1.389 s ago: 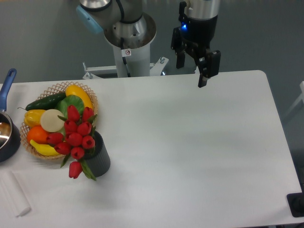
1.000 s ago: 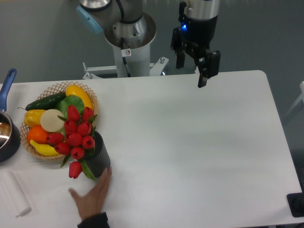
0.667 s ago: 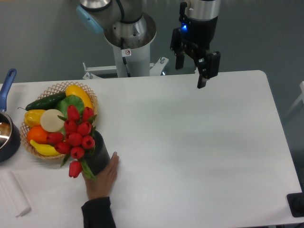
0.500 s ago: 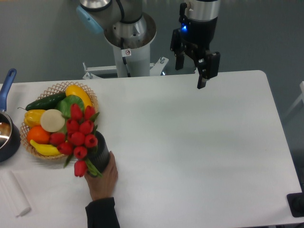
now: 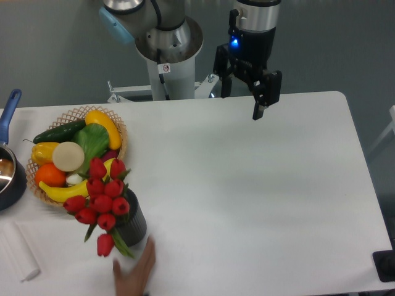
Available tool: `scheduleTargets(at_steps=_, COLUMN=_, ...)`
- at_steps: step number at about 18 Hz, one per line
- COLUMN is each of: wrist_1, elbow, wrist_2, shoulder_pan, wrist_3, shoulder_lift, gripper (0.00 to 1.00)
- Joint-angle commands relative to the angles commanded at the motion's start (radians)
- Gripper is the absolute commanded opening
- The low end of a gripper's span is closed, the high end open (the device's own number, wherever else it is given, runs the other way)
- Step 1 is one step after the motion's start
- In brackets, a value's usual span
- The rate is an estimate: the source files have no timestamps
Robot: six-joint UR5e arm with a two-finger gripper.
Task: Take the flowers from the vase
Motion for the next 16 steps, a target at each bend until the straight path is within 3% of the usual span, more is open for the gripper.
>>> scheduleTargets(at_steps=6, wrist_1=0.011, elbow=-0.041, wrist_2=-0.134, shoulder_pan=-0.015, wrist_3=-0.072, shoulder_lift=-0.018, gripper=1.0)
scheduleTargets(at_steps=10, wrist_1=0.014, elbow=-0.116, wrist_2=-0.184, shoulder_pan=-0.078, wrist_3=-0.094, shoulder_lift=-0.031, gripper=1.0)
scheduleTargets(at_steps=16, wrist_1=0.016, elbow=-0.126, wrist_2=-0.376, shoulder_pan=-0.083, wrist_3=-0.195, shoulder_lift=-0.072, gripper=1.0)
